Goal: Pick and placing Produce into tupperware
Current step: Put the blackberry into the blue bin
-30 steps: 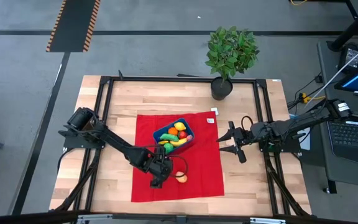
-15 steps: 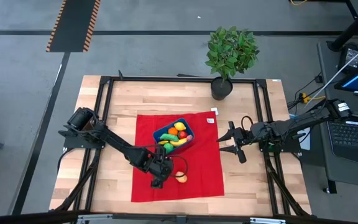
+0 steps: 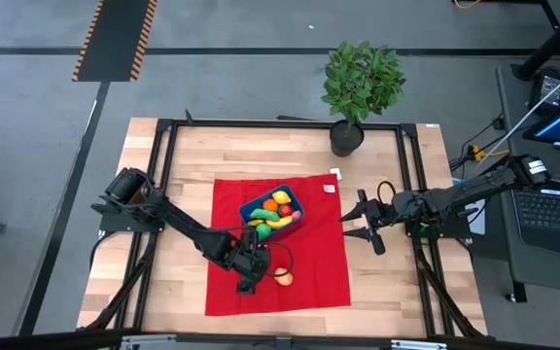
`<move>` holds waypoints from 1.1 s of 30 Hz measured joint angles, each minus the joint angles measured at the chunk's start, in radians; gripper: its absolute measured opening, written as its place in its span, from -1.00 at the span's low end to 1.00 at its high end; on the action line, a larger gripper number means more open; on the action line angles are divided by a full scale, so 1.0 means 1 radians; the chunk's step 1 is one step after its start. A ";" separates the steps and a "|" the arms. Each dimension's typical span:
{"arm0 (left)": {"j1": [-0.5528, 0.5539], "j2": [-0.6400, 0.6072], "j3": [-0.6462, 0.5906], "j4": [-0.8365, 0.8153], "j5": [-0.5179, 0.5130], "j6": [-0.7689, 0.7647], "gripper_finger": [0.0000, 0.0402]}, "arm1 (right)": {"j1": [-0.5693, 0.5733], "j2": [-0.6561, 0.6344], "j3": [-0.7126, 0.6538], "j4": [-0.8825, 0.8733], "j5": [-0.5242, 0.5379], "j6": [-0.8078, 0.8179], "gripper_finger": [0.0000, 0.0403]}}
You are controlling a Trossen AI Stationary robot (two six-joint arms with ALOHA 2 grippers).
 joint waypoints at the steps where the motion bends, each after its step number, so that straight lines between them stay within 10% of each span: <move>1: 0.000 0.000 0.000 0.000 0.000 0.000 -0.01 | 0.000 0.000 0.000 0.000 0.000 0.000 -0.03; 33: 0.003 0.026 -0.018 -0.002 0.014 -0.045 -0.04 | 0.000 0.000 0.000 0.001 0.000 0.001 -0.03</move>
